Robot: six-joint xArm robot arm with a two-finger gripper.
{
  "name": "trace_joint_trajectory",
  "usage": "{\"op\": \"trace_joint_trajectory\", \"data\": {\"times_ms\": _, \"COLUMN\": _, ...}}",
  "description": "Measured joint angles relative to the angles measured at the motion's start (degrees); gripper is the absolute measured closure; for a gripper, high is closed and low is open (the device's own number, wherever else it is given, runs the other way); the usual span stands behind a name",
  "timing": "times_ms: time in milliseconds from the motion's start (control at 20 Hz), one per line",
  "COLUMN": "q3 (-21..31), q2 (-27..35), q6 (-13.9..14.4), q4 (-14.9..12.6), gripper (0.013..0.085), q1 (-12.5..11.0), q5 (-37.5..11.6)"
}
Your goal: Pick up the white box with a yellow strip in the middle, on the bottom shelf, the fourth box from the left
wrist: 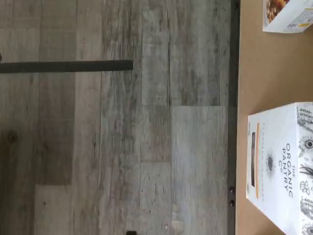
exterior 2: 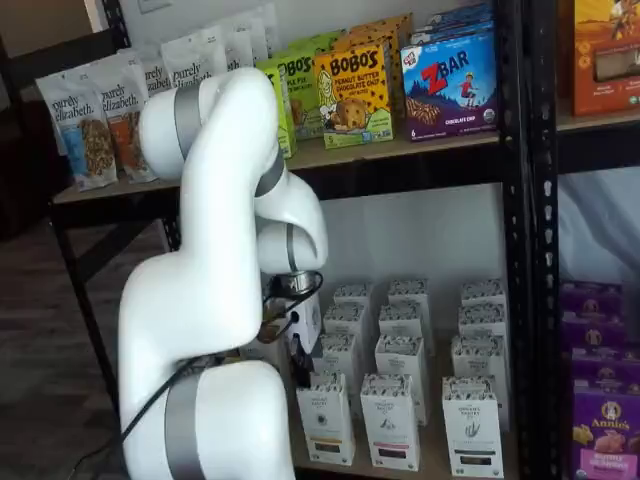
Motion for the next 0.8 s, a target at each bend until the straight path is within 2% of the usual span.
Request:
{"op": "trace_joint_trajectory", "data": {"times_ms": 100, "q3": 0.7, "q2": 0.1, "q6": -1.4, "q4": 1.8, "gripper": 0.0130, "q1": 0.3, "q5": -1.7}}
{"op": "trace_joint_trajectory", "data": {"times_ms": 350, "q3": 0.9, "q2": 1.1, "q6": -1.7, "q4": 3.5, "gripper": 0.0130, "q1": 1.6, "q5": -3.7}}
{"op": "trace_joint_trajectory", "data": {"times_ms": 500, "q3": 1.2, "q2": 1.9, "q6": -2.9, "q4": 5.6, "gripper": 0.0130, "q1": 2.3, "q5": -6.9}}
{"op": "trace_joint_trajectory", "data": {"times_ms": 800, "q3": -0.8, "q2": 4.8, "q6": -3.3, "q4": 6.5, "gripper": 0.0130, "q1": 2.9, "q5": -9.4}}
